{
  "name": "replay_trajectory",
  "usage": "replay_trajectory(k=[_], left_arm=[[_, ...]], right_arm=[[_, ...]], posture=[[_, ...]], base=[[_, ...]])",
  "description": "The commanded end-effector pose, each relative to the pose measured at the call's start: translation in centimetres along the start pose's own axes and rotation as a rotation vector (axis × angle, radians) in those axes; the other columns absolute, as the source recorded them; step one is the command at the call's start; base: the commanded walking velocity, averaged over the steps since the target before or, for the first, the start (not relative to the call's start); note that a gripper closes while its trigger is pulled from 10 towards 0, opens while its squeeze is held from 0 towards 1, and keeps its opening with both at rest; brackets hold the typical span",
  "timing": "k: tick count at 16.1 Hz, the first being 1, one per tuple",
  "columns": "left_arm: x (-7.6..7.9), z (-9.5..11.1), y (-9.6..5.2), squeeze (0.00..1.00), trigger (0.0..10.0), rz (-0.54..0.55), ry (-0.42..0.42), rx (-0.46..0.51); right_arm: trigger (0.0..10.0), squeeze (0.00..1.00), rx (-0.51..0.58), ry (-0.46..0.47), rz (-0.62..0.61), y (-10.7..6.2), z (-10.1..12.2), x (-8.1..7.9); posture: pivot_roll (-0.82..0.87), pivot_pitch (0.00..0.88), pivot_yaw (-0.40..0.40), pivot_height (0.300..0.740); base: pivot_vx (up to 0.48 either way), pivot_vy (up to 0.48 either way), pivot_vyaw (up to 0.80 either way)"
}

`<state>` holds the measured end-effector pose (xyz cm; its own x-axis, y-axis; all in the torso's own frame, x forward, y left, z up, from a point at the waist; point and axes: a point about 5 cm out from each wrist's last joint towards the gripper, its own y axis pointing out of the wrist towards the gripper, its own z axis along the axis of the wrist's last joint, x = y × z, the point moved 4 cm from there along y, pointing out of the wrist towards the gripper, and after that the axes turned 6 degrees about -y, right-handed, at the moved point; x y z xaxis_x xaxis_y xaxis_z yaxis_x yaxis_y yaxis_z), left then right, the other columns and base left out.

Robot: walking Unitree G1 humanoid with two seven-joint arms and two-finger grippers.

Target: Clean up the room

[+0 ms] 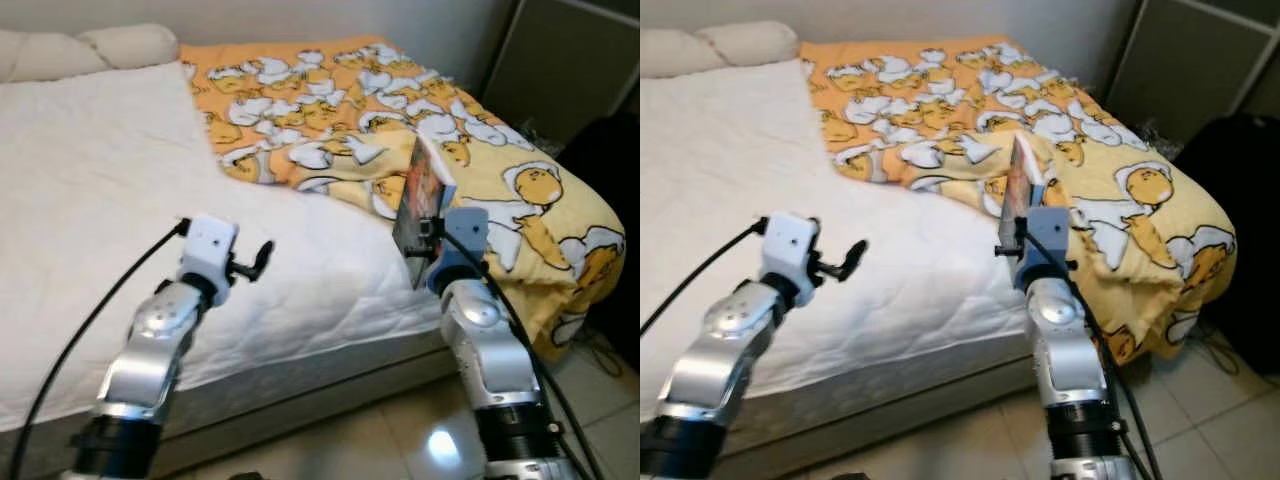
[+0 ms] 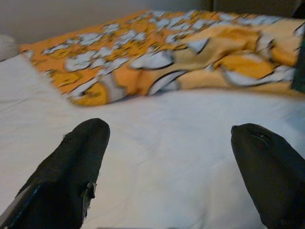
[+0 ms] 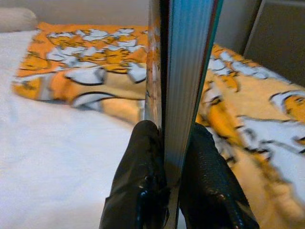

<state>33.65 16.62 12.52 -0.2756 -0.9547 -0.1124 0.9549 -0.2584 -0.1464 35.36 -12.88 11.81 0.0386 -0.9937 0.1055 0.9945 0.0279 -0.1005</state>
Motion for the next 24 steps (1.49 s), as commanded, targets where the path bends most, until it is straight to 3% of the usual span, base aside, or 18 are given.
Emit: replay_trajectory(k=[1,24], left_arm=[[0.34,0.23,0.2,0.0,10.0,-0.006,0.002,0.007],[0.49,0.23,0.18,0.0,10.0,-0.009,0.006,0.006]], right_arm=[[10.0,0.0,0.039,-0.006,-0.001,0.11,1.01,0.36],[10.0,0.0,0.01,0.001,-0.014,0.09,0.39,0.45]], posture=[[0.02,0.0,-0.011,0.74],[0.02,0.0,-0.014,0.74]], base=[[0.0,0.341,0.0],[0.0,0.34,0.0]])
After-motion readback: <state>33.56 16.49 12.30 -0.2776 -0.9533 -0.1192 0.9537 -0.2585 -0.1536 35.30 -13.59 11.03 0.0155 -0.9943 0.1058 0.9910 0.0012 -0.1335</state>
